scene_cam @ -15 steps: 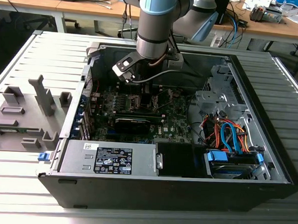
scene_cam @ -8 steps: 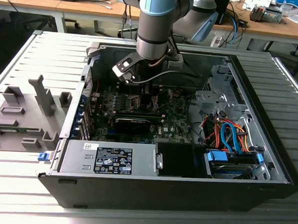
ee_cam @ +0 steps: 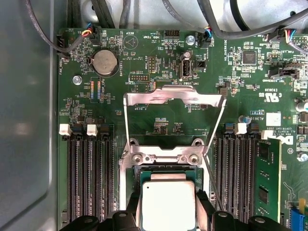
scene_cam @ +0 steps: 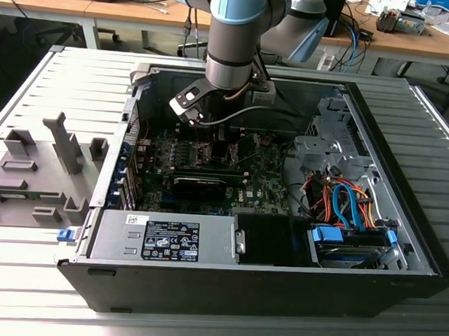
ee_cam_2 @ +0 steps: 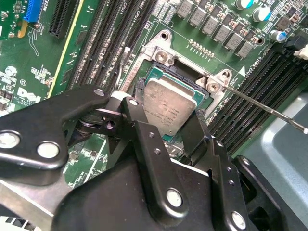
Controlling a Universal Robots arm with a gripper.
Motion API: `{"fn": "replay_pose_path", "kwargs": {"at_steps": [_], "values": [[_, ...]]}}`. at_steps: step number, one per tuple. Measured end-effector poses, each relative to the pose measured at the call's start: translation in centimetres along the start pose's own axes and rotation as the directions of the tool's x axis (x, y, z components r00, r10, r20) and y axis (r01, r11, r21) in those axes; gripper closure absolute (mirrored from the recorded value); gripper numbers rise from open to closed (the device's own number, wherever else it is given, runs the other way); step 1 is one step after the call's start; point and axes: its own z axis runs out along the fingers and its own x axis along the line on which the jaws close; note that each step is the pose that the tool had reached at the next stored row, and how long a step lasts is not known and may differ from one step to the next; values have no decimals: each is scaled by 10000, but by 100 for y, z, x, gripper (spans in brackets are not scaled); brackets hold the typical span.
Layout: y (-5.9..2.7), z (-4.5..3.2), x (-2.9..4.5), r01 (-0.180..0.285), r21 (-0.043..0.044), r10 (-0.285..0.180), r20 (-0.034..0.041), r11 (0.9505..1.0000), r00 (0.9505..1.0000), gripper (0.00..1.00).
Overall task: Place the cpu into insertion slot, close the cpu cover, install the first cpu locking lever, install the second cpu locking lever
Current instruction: 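Place the cpu into insertion slot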
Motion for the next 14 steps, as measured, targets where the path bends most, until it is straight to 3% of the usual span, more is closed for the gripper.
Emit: {"fn": "replay_pose_path", "kwargs": {"at_steps": [14], "values": [[2, 27, 21, -5, 1, 5, 1, 10000, 10000, 46]]}}
